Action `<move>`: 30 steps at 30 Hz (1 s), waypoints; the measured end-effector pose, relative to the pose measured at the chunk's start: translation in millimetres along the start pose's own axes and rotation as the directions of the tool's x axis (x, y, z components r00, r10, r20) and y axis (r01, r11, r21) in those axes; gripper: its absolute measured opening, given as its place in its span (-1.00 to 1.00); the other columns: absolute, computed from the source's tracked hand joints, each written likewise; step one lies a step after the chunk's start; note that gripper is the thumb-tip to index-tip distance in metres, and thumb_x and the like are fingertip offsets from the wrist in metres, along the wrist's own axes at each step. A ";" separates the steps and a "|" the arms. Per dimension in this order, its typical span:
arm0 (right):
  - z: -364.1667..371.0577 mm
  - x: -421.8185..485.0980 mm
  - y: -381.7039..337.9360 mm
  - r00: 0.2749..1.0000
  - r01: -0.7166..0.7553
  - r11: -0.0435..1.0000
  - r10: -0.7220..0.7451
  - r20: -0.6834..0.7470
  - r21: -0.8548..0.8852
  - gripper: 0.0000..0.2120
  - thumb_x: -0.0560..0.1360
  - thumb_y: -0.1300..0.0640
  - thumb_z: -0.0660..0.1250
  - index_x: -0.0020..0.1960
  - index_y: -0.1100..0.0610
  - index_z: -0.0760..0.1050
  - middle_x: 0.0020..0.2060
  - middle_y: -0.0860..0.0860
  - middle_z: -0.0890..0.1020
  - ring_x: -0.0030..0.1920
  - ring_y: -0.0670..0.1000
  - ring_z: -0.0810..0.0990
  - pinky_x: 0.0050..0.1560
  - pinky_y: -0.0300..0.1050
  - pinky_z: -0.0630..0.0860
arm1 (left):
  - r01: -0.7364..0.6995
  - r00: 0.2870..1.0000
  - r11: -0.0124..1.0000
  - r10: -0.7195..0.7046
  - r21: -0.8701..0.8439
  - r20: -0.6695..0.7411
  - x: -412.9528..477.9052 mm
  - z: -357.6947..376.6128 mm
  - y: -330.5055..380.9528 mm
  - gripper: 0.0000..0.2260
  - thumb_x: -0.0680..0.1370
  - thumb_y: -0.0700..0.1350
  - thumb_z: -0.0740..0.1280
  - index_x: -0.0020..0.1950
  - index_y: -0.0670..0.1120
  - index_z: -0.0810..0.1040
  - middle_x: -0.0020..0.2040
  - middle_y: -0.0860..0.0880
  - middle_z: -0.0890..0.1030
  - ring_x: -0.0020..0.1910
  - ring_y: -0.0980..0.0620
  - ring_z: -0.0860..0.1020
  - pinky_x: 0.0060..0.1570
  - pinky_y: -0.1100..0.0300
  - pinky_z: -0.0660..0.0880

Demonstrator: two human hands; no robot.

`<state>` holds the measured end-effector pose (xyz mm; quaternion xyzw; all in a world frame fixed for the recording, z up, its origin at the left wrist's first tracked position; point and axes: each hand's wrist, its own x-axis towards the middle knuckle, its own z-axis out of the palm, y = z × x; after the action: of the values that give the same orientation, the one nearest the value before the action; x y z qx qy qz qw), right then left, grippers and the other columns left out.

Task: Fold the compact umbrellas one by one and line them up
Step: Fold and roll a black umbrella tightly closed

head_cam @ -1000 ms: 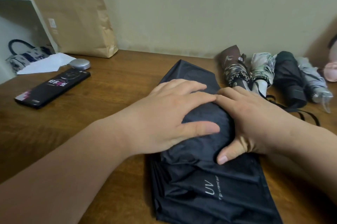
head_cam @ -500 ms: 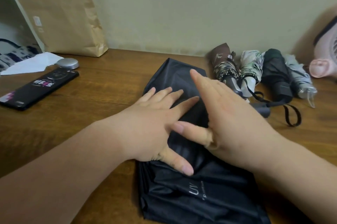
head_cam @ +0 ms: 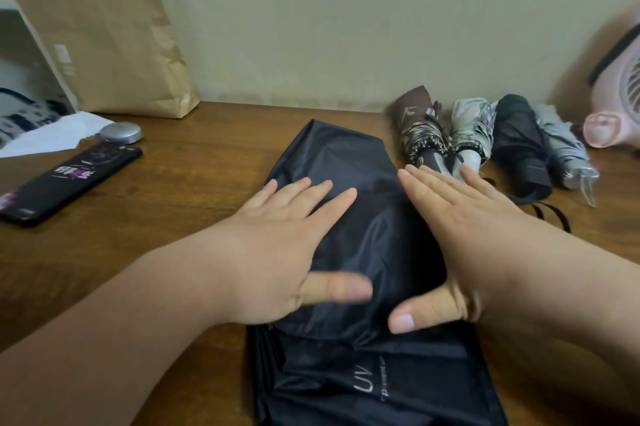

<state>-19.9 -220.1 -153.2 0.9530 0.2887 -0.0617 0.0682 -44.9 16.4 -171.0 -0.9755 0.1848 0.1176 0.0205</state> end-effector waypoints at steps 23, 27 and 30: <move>40.8 38.6 6.5 0.931 0.064 0.996 -0.036 -0.363 0.064 -0.01 0.39 -0.57 -0.04 0.65 -0.01 0.07 0.46 -0.02 0.42 0.49 0.07 0.36 0.47 0.10 0.32 | -0.204 0.970 0.958 0.169 -0.200 -0.177 -3.9 -7.2 0.9 -0.77 0.65 0.21 0.22 0.23 0.36 0.62 0.56 0.49 -0.07 0.53 0.44 -0.15 0.54 0.32 -0.20; 33.7 31.6 8.8 0.968 0.019 0.998 -0.004 -0.252 0.058 0.11 0.25 -0.63 -0.19 0.66 -0.06 -0.06 0.58 -0.07 0.22 0.63 0.02 0.07 0.59 0.00 0.00 | -0.098 0.926 0.957 -0.012 -0.272 -0.378 -2.4 -10.1 -9.4 -0.87 0.49 0.16 0.49 -0.14 0.17 0.60 0.32 0.39 0.46 0.34 0.45 0.27 0.43 0.25 0.28; 30.7 29.7 8.2 0.977 0.015 0.999 -0.007 -0.212 0.038 0.13 0.21 -0.62 -0.26 0.66 -0.08 -0.08 0.59 -0.11 0.17 0.63 -0.03 0.00 0.60 -0.04 -0.10 | -0.076 0.895 0.946 -0.074 -0.314 -0.440 0.0 -11.0 -6.6 -0.66 0.39 0.16 0.59 0.05 0.21 0.52 0.14 0.29 0.53 0.21 0.32 0.41 0.27 0.22 0.41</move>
<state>6.7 -215.9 -187.3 0.9536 0.2985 0.0343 0.0181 -40.0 21.6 -160.3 -0.9662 0.1633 -0.0807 -0.1827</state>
